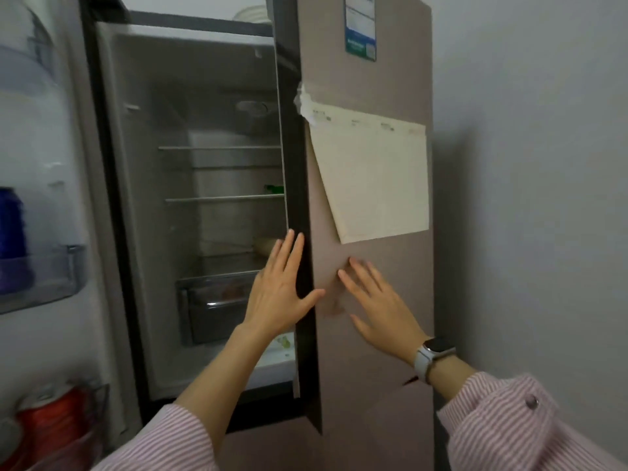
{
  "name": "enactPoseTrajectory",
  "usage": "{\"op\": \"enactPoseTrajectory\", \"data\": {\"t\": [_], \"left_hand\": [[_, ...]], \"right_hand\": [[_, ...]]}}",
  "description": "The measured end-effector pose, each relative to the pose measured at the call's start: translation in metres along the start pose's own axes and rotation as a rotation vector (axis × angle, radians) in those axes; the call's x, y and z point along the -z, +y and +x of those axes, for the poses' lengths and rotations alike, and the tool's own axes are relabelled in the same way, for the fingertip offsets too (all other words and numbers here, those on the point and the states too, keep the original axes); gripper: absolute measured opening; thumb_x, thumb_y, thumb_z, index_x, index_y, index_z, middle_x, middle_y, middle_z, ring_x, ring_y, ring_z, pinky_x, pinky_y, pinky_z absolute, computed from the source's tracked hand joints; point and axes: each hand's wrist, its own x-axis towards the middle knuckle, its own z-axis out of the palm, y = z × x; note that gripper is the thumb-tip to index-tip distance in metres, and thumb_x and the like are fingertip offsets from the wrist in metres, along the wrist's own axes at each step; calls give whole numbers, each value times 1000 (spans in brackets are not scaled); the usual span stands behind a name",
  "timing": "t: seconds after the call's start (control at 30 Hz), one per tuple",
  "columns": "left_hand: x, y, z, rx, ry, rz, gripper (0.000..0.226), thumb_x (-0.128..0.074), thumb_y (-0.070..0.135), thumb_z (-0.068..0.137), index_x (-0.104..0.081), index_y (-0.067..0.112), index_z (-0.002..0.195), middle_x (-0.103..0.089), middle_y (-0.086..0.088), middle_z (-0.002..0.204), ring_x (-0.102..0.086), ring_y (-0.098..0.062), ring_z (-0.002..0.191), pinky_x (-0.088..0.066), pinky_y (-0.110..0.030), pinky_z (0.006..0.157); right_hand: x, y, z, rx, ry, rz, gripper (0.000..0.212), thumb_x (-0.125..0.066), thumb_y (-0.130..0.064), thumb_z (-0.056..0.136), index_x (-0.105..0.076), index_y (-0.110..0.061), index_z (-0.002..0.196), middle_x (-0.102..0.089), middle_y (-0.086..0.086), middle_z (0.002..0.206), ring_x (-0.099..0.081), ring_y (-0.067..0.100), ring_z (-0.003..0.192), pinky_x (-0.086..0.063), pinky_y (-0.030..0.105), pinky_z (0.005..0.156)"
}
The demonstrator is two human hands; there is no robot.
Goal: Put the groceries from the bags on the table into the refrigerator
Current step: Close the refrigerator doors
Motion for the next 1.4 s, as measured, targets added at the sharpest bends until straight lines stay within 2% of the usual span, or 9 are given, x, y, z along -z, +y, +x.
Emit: {"op": "enactPoseTrajectory", "data": {"t": [0.2, 0.33, 0.5, 0.63, 0.7, 0.8, 0.97, 1.1, 1.4], "left_hand": [[-29, -41, 28, 162, -76, -25, 97, -61, 31, 85, 16, 20, 144, 6, 5, 156, 3, -15, 143, -21, -45, 111], [-33, -53, 37, 155, -103, -12, 99, -63, 33, 84, 15, 24, 145, 6, 8, 156, 5, -15, 143, -13, -48, 114], [-26, -44, 12, 177, 1, 107, 75, -52, 35, 90, -3, 26, 147, -2, 3, 156, 2, -18, 143, -8, -48, 114], [9, -52, -40, 113, 238, 248, 49, -69, 20, 78, -54, 17, 124, -48, -13, 137, -42, -29, 129, -38, -53, 99], [38, -62, -73, 113, 328, 326, 34, -67, 19, 77, -62, 14, 111, -59, -11, 123, -52, -26, 117, -44, -48, 90], [89, -75, -117, 118, 366, 447, 29, -49, 25, 82, -62, 13, 106, -61, -10, 116, -52, -23, 108, -42, -40, 86], [176, -89, -166, 79, 531, 646, 25, -52, 17, 82, -63, 9, 103, -63, -13, 110, -51, -24, 104, -36, -36, 86], [225, -99, -183, 196, 577, 794, 33, -51, 19, 79, -61, 8, 109, -57, -15, 119, -46, -27, 114, -33, -39, 93], [235, -104, -196, 594, 636, 596, 85, -35, 55, 79, -11, 8, 146, -7, -16, 154, -7, -27, 142, -15, -52, 113]], "right_hand": [[-37, -7, 47, -65, -165, -48, 80, -48, -13, 89, 8, -30, 145, 38, -3, 137, 35, 24, 127, -5, 50, 115], [-55, -8, 52, -81, -60, -53, 82, -45, -3, 85, 6, -28, 145, 35, -1, 140, 35, 28, 127, 5, 50, 111], [-56, -20, 46, -89, 88, 148, 55, -45, -15, 89, -30, -21, 142, -14, 2, 154, -9, 27, 142, -19, 45, 114], [-58, -54, 33, 49, 255, 393, 44, -37, -23, 84, -54, -14, 123, -54, 7, 127, -43, 11, 120, -37, 26, 103], [-61, -84, 33, 132, 254, 534, 41, -39, -22, 83, -57, -12, 118, -59, 7, 117, -45, 5, 111, -34, 14, 100], [-60, -140, 46, 251, 243, 680, 40, -39, -21, 85, -55, -13, 120, -57, 4, 118, -48, 7, 110, -40, 18, 97], [-29, -254, 100, 498, 417, 721, 42, -41, -15, 83, -55, -6, 122, -56, 12, 122, -45, 20, 115, -40, 33, 97], [-4, -320, 128, 424, 510, 590, 47, -40, -24, 81, -53, -8, 124, -58, 10, 122, -41, 26, 109, -40, 41, 93], [0, -305, 128, 443, 472, 718, 39, -36, -29, 84, -56, -9, 111, -59, 8, 106, -48, 16, 99, -36, 32, 89]]}}
